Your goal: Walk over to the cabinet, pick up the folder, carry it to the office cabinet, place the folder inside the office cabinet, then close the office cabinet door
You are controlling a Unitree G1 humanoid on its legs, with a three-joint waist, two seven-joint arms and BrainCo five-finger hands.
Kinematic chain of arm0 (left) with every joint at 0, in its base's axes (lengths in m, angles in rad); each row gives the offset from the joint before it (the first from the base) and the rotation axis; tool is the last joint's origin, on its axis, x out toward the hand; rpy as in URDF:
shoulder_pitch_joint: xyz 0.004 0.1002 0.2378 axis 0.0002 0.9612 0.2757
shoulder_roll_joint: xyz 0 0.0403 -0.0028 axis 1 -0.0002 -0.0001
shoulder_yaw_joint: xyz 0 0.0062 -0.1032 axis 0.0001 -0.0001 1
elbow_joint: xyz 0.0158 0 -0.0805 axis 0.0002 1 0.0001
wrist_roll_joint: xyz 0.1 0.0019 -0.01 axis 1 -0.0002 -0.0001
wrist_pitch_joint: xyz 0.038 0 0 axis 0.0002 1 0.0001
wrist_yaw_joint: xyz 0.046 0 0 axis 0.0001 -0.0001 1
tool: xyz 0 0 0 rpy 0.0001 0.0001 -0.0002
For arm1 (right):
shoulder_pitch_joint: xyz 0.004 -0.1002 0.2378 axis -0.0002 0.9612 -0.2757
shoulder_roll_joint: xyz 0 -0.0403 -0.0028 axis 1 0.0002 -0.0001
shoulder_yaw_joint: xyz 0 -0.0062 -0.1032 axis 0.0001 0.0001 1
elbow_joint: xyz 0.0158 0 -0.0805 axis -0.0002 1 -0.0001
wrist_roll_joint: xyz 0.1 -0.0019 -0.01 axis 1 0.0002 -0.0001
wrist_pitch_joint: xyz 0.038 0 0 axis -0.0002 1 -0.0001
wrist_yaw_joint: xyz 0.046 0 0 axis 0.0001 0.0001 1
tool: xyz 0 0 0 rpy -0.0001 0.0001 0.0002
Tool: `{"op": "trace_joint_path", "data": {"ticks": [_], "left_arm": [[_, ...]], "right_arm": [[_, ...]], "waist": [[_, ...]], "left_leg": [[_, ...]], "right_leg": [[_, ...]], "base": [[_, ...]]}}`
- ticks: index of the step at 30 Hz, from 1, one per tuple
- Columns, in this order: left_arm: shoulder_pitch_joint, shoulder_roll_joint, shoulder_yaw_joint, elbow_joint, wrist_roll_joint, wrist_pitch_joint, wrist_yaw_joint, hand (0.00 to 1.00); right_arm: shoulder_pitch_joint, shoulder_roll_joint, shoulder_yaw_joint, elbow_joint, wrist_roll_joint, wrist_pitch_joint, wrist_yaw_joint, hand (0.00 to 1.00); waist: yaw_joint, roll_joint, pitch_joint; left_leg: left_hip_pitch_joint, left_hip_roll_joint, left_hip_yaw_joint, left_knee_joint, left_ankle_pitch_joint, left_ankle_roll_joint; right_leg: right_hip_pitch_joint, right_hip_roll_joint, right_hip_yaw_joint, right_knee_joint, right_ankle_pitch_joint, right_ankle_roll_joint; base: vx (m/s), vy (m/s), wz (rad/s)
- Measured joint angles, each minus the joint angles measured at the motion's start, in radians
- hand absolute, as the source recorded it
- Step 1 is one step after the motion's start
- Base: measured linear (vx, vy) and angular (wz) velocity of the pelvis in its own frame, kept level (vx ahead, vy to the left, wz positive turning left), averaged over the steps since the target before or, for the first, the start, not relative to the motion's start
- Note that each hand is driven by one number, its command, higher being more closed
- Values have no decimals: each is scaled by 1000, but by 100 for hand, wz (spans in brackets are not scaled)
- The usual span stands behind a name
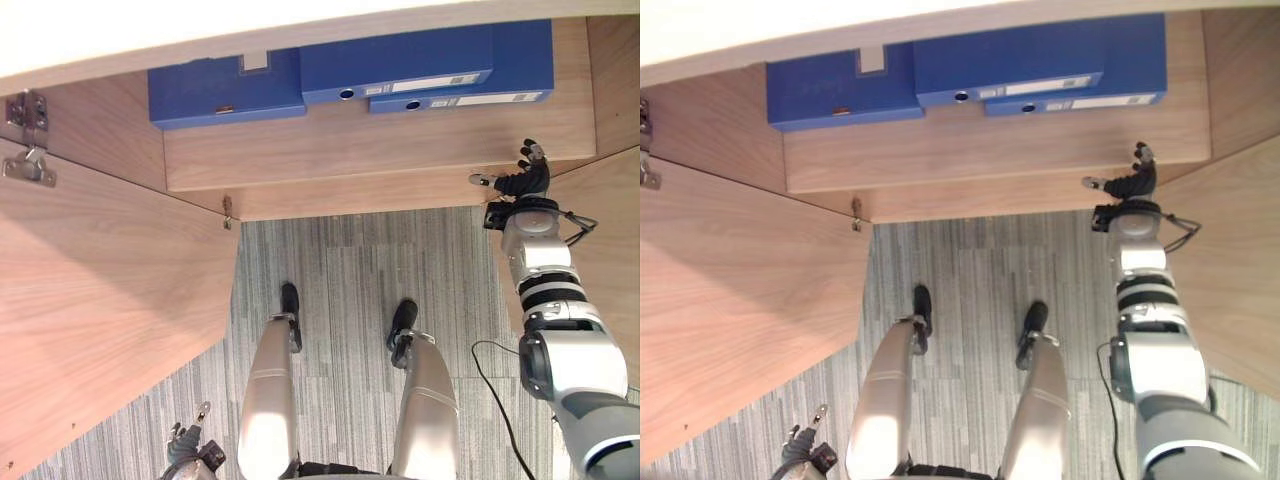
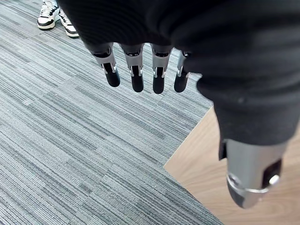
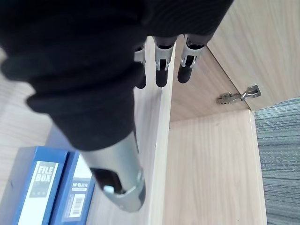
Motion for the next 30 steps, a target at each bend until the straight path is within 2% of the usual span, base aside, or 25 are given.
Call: {"op": "trace_joint_path", "data": {"ticks": [4, 6, 8, 10, 15, 22, 25, 30], "left_arm": [[-9, 0, 0, 0, -1, -1, 0, 0], [-14, 1, 0, 0, 0, -1, 1, 0], [-15, 2, -1, 0, 2, 0, 2, 0], [-16, 6, -3, 0, 12, -1, 2, 0], [-16, 27, -3, 0, 27, -1, 15, 0], [-26, 14, 2, -13, 50, -3, 40, 0], [-37, -11, 5, -47, 50, -7, 46, 0], [-44, -43, 5, -65, 50, -6, 46, 0]], "right_arm": [[0, 22, 18, -167, -24, 2, -27, 0], [0, 60, 36, -281, -92, 0, -45, 0], [5, 119, 106, -385, -167, -5, -57, 0], [5, 168, 156, -413, -214, -14, -56, 0], [1, 303, 237, -363, -317, -17, -45, 0], [-119, 433, 299, -177, -322, -23, -29, 0], [-190, 445, 324, -128, -318, -27, -25, 0], [-257, 440, 327, -110, -263, -29, -29, 0]], "waist": [[1, -1, 0], [2, -1, 2], [2, -2, 3], [4, -1, 3], [49, 1, 4], [82, 13, 7], [99, 20, 8], [105, 21, 8]], "left_leg": [[-20, 2, 4, 6, -1, 0], [-30, 12, 6, 19, -8, 0], [-31, 21, 4, 35, -19, -1], [-31, 21, 2, 36, -20, -1], [-35, 15, -10, 34, -21, -1], [-65, -9, -53, 43, -18, -2], [-86, -24, -66, 53, -18, 0], [-104, -43, -86, 51, -13, 3]], "right_leg": [[-25, 2, 6, 3, 3, 0], [-34, 11, 11, 6, 5, -2], [-30, 20, 12, 6, 5, -2], [-28, 20, 11, 6, 5, -2], [-23, 15, 2, 5, 4, -2], [-21, -15, -33, 28, -16, 4], [-31, -35, -55, 53, -32, 4], [-34, -56, -75, 67, -45, 6]], "base": [[7, 24, -5], [22, 22, -13], [26, 27, -11], [17, 30, -1], [-1, 26, 5], [5, 39, 20], [10, 41, 23], [3, 35, 20]]}}
